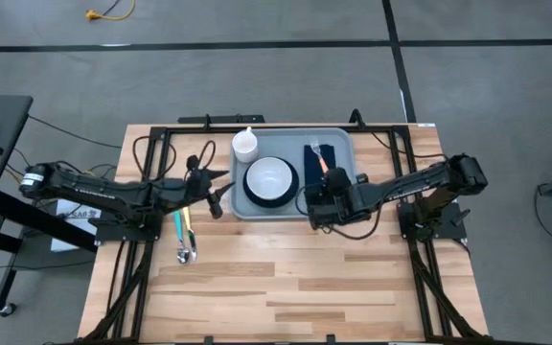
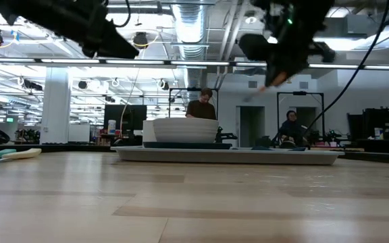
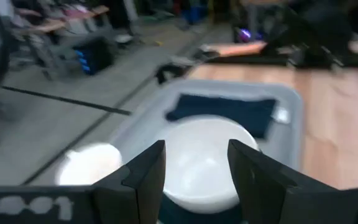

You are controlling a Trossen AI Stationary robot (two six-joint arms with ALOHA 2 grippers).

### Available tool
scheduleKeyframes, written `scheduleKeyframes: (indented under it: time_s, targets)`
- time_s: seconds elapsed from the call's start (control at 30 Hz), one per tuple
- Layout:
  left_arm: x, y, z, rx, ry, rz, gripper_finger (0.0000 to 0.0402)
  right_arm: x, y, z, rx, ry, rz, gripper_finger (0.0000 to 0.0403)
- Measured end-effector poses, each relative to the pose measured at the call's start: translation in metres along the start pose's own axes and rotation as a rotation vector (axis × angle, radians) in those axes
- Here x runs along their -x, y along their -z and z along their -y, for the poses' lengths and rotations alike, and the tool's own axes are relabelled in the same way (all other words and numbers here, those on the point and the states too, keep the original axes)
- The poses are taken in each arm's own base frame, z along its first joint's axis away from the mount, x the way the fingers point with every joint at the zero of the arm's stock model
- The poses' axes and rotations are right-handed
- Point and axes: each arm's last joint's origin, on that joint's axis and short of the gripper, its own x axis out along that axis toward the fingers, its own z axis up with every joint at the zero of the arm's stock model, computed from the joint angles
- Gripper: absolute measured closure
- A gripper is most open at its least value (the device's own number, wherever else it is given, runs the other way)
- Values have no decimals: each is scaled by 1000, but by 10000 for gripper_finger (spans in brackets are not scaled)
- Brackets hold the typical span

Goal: Set up tray
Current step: Put the orange fork on top of the dark blue table napkin on the gray table tray

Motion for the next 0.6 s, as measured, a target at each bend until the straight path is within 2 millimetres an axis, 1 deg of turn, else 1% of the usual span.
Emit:
scheduleKeyframes:
  time_s: [0.13,0.23,0.37,0.6]
  targets:
    - [2,13,6,-15,122,-31,237,-6,23,5,-111,1,-33,337]
    - [3,21,9,-34,170,-28,237,-10,31,5,-190,-20,-30,337]
    - [3,31,9,-49,151,-11,237,-20,29,2,-252,-21,-22,335]
    - [7,55,7,3,173,86,237,-57,27,-11,-237,-2,-52,337]
